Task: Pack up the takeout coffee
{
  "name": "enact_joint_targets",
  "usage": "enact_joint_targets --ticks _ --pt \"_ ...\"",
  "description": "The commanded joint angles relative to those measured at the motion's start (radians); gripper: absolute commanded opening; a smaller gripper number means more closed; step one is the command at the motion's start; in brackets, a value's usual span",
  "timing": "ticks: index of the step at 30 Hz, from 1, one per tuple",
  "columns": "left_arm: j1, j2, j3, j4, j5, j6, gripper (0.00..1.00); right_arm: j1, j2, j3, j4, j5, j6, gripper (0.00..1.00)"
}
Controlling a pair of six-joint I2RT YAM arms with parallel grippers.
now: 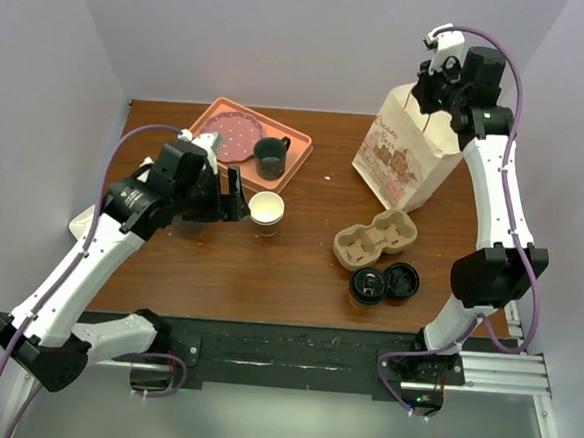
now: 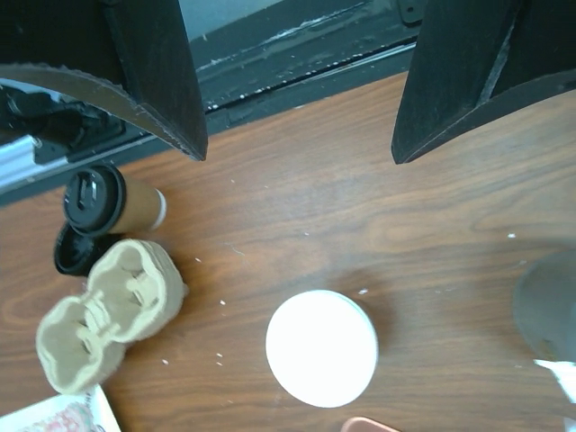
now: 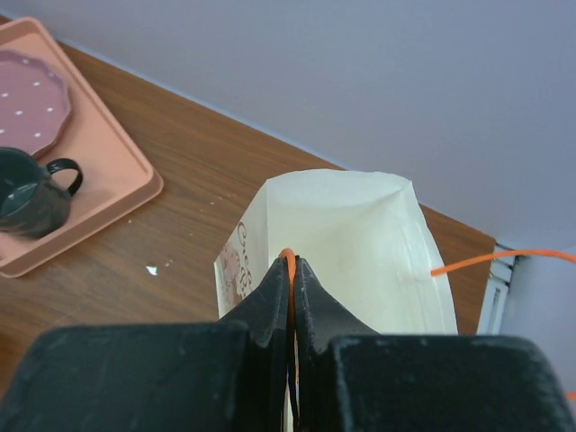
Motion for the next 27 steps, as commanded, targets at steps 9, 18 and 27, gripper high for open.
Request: enact_joint_targets --ticks 9,18,27 --pt "-0.002 0.157 0.286 -0.118 -0.174 -0.030 0.84 0.062 -0.125 -0.132 0.093 -0.302 -0.111 0.00" --pt "0.005 0.317 0.516 -0.141 -0.196 -0.013 0.83 0.173 -0.233 -0.270 0.054 -0.329 -0.232 0.00" --pt "0.007 0.417 0.550 0.026 -0.099 0.025 0.82 0.284 -0.383 -0.529 0.102 -0.346 -0.244 0.07"
